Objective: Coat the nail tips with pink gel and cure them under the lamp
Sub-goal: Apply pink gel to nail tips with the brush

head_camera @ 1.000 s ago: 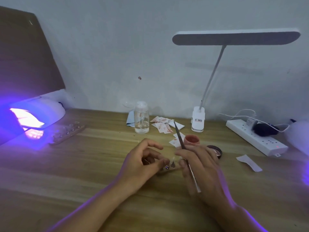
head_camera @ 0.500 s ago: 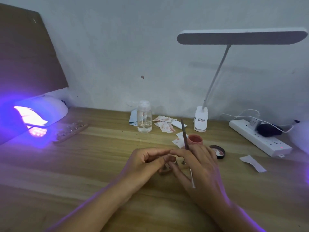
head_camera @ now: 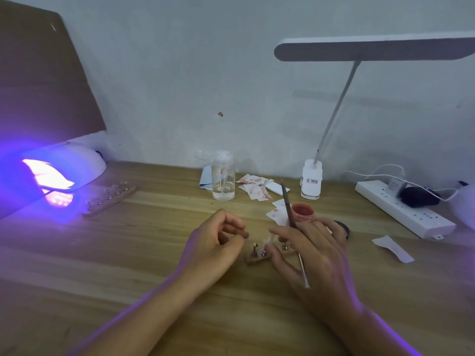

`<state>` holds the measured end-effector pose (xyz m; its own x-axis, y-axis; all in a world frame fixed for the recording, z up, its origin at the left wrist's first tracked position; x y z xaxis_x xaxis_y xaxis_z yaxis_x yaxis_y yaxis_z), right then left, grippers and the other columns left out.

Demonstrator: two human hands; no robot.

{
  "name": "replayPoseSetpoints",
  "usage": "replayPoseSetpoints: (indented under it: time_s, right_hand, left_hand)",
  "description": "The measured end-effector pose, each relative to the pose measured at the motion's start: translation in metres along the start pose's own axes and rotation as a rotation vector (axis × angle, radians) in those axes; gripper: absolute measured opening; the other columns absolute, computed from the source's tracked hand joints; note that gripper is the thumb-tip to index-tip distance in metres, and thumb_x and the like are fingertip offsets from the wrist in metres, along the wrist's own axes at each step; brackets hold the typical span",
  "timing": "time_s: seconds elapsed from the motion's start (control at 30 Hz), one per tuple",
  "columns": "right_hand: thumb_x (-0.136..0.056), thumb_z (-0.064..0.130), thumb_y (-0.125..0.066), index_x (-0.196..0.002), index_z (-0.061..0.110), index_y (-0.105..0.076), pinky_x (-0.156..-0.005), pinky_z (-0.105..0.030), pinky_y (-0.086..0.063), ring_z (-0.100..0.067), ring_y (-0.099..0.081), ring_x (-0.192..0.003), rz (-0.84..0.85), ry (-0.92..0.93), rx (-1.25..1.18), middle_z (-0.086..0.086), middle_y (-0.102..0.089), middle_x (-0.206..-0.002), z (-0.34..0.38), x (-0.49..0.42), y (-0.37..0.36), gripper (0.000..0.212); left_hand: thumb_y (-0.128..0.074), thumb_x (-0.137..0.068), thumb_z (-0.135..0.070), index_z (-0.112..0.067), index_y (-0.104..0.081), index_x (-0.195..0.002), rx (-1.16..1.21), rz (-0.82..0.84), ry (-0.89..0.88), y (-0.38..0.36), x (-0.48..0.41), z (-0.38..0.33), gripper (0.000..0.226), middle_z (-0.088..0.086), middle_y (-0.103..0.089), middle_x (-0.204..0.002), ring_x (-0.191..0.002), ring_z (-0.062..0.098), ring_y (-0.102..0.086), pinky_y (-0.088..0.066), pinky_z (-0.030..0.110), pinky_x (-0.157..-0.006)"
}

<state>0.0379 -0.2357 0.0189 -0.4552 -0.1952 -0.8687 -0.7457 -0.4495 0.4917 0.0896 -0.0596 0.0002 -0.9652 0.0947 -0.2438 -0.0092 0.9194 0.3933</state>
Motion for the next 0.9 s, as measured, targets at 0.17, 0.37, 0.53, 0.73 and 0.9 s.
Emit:
replayPoseSetpoints:
  time_s: [0.17, 0.37, 0.53, 0.73, 0.9]
  right_hand:
    - [-0.086, 0.034, -0.065, -0.097, 0.021, -0.075, -0.091, -0.049, -0.043, -0.018, -0.066, -0.085, 0.038, -0.015, -0.008, 0.007, -0.066, -0.085, -0.001, 0.000, 0.000, 0.020]
    - [-0.087, 0.038, -0.061, -0.096, 0.024, -0.074, -0.091, -0.046, -0.043, -0.016, -0.063, -0.079, 0.107, -0.002, 0.032, 0.009, -0.063, -0.078, -0.002, 0.001, -0.006, 0.021]
    - [-0.089, 0.039, -0.059, -0.099, 0.027, -0.074, -0.090, -0.044, -0.043, -0.015, -0.059, -0.074, 0.175, 0.048, 0.042, 0.008, -0.059, -0.079, 0.000, 0.004, -0.014, 0.022]
    - [-0.090, 0.040, -0.058, -0.100, 0.030, -0.072, -0.089, -0.040, -0.041, -0.015, -0.055, -0.074, 0.223, 0.087, 0.087, 0.007, -0.057, -0.080, 0.004, 0.005, -0.019, 0.020]
    - [-0.090, 0.039, -0.056, -0.101, 0.030, -0.072, -0.087, -0.039, -0.040, -0.016, -0.055, -0.072, 0.239, 0.084, 0.115, 0.006, -0.056, -0.078, 0.004, 0.005, -0.020, 0.022]
  left_hand:
    - [-0.077, -0.075, -0.037, -0.041, -0.066, -0.086, -0.244, 0.179, -0.002, -0.008, -0.001, 0.013, 0.016, -0.023, -0.065, -0.091, -0.075, -0.006, -0.056, -0.040, 0.010, -0.064]
    - [-0.077, -0.081, -0.032, -0.032, -0.067, -0.078, -0.181, 0.126, -0.111, -0.018, 0.001, 0.010, 0.010, -0.016, -0.065, -0.081, -0.070, 0.002, -0.054, -0.045, 0.025, -0.067]
    - [-0.075, -0.081, -0.028, -0.033, -0.063, -0.076, -0.230, 0.119, -0.191, -0.019, 0.003, 0.007, 0.014, -0.012, -0.063, -0.081, -0.079, 0.005, -0.059, -0.049, 0.026, -0.071]
    - [-0.075, -0.081, -0.023, -0.027, -0.069, -0.079, -0.165, 0.123, -0.154, -0.019, 0.002, 0.013, 0.008, -0.010, -0.068, -0.075, -0.070, 0.005, -0.062, -0.052, 0.032, -0.069]
    - [-0.077, -0.079, -0.026, -0.034, -0.070, -0.075, -0.113, 0.129, -0.111, -0.020, -0.001, 0.017, 0.012, -0.012, -0.069, -0.075, -0.061, 0.002, -0.053, -0.046, 0.028, -0.063]
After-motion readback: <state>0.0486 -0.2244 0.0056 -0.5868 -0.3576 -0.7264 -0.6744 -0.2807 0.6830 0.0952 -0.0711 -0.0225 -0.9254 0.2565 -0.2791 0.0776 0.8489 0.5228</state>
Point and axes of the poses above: each hand's wrist, its own x-axis away from the middle knuckle, its own y-axis out of the back of the hand, z = x × y, the point moved 5 cm from there along -x, towards the middle knuckle
